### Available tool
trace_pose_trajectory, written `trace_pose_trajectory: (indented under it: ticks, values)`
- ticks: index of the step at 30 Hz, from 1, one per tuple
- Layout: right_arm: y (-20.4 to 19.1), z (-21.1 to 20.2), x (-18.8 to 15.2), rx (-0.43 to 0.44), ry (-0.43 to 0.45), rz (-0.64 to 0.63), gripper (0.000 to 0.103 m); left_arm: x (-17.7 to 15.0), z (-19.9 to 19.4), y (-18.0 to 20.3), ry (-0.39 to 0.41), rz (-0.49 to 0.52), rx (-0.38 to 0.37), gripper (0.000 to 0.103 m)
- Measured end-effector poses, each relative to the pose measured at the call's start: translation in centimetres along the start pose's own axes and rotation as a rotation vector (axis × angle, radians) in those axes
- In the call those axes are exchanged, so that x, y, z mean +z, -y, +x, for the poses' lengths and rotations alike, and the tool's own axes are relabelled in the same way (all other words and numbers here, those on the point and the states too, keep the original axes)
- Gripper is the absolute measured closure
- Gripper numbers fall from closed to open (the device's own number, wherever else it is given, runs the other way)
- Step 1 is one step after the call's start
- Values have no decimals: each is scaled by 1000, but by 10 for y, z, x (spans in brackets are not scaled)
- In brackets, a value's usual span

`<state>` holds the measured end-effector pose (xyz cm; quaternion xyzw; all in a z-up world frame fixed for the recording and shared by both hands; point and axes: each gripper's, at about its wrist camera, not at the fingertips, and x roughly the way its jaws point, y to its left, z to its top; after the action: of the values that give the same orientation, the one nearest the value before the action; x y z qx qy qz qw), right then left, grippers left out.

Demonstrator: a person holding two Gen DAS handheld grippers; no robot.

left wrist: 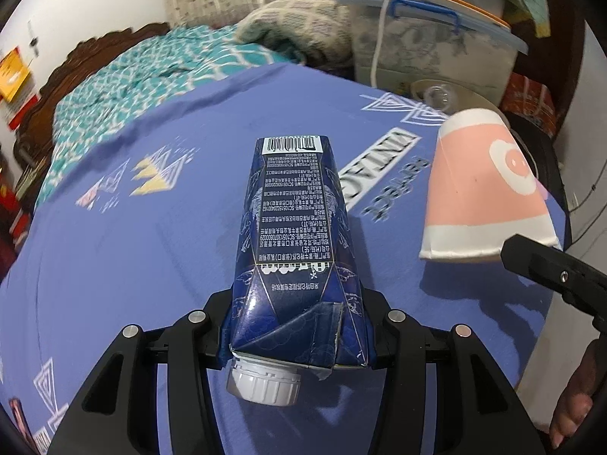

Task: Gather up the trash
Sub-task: 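Carry carton and cup over the wastebasket with both tools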

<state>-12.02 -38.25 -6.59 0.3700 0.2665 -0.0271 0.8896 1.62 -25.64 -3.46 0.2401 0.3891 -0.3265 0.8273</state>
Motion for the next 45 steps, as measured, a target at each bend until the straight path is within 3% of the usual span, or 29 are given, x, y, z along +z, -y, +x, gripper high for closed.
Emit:
trace_pose_trajectory:
  ticks: [14, 25, 38, 45]
  values:
    - [53, -44, 35, -94, 133, 67, 69, 73, 23, 76, 43, 155, -76, 57]
    - [78, -50, 59, -135, 188, 83, 69, 117, 44, 113, 57, 242, -64, 57]
    - [122, -61, 95, -196, 250, 97, 69, 156, 76, 150, 50, 312, -58, 57]
    - [149, -71, 116, -242, 295, 112, 69, 177, 94, 164, 22, 316, -95, 57]
